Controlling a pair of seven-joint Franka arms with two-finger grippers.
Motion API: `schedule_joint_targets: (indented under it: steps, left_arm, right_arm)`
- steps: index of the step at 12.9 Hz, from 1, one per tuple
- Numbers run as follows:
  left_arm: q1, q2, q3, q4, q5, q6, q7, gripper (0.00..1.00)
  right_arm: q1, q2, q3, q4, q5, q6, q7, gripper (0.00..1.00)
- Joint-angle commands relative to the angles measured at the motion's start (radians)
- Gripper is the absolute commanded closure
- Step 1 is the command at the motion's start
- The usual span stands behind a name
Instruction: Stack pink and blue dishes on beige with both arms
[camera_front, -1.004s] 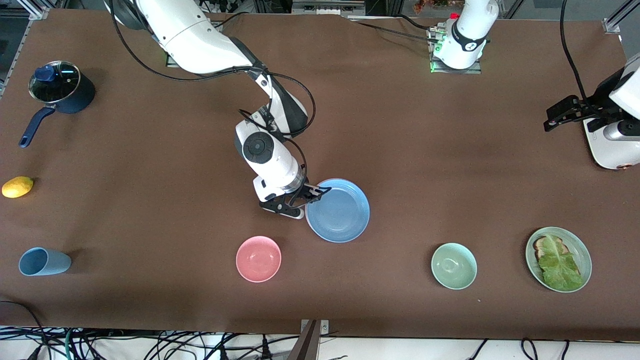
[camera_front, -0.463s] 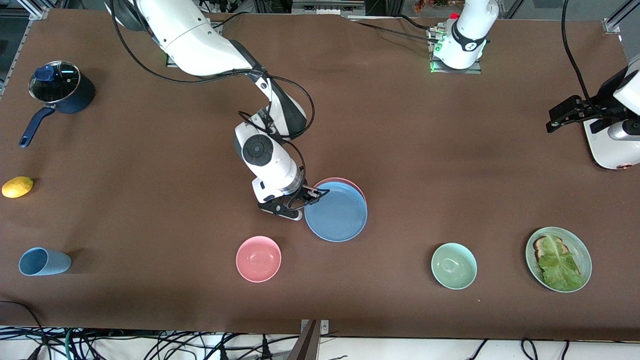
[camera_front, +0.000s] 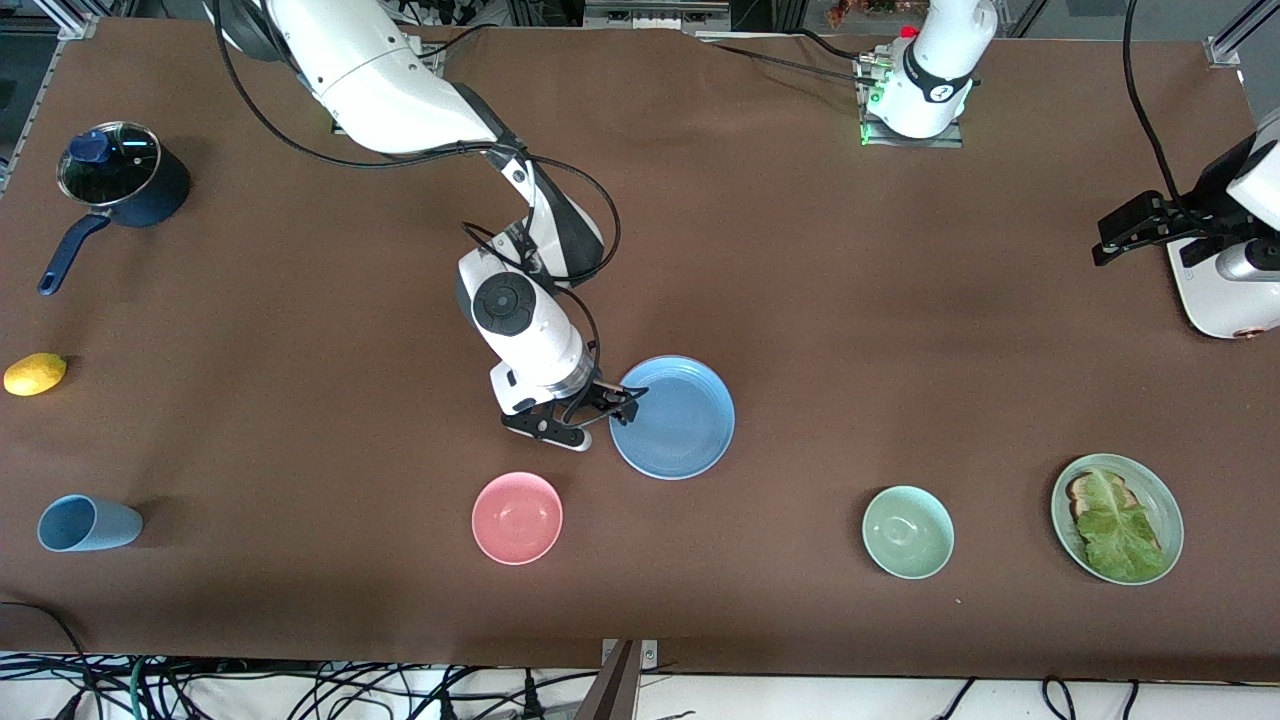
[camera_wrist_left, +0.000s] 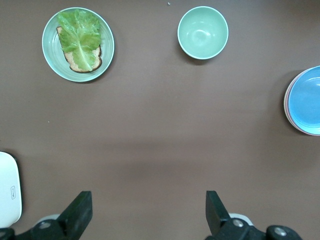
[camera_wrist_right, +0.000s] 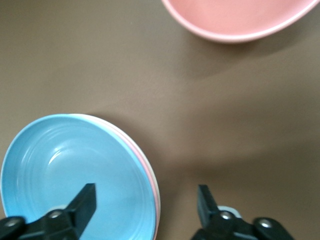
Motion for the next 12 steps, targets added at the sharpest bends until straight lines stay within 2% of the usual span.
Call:
schedule_joint_targets:
  steps: [1, 5, 9, 12]
  left_arm:
    - [-0.011, 0.017, 0.009, 0.024, -0.018, -0.004, 0.019, 0.00]
    - [-0.012, 0.020, 0.009, 0.024, -0.015, 0.006, 0.019, 0.00]
    - [-0.017, 0.024, 0.007, 0.024, -0.018, 0.009, 0.019, 0.00]
    - [-0.017, 0.026, 0.007, 0.024, -0.018, 0.009, 0.019, 0.00]
  right_arm:
    - [-0.036, -0.115, 0.007, -0.074, -0.016, -0.096, -0.071, 0.00]
    - [-0.119, -0.284, 0.008, -0.171, -0.016, -0.270, -0.230, 0.00]
    - [-0.240, -0.515, 0.008, -0.308, -0.016, -0.398, -0.436, 0.00]
    - [-0.345, -0.641, 0.011, -0.320, -0.016, -0.587, -0.591, 0.00]
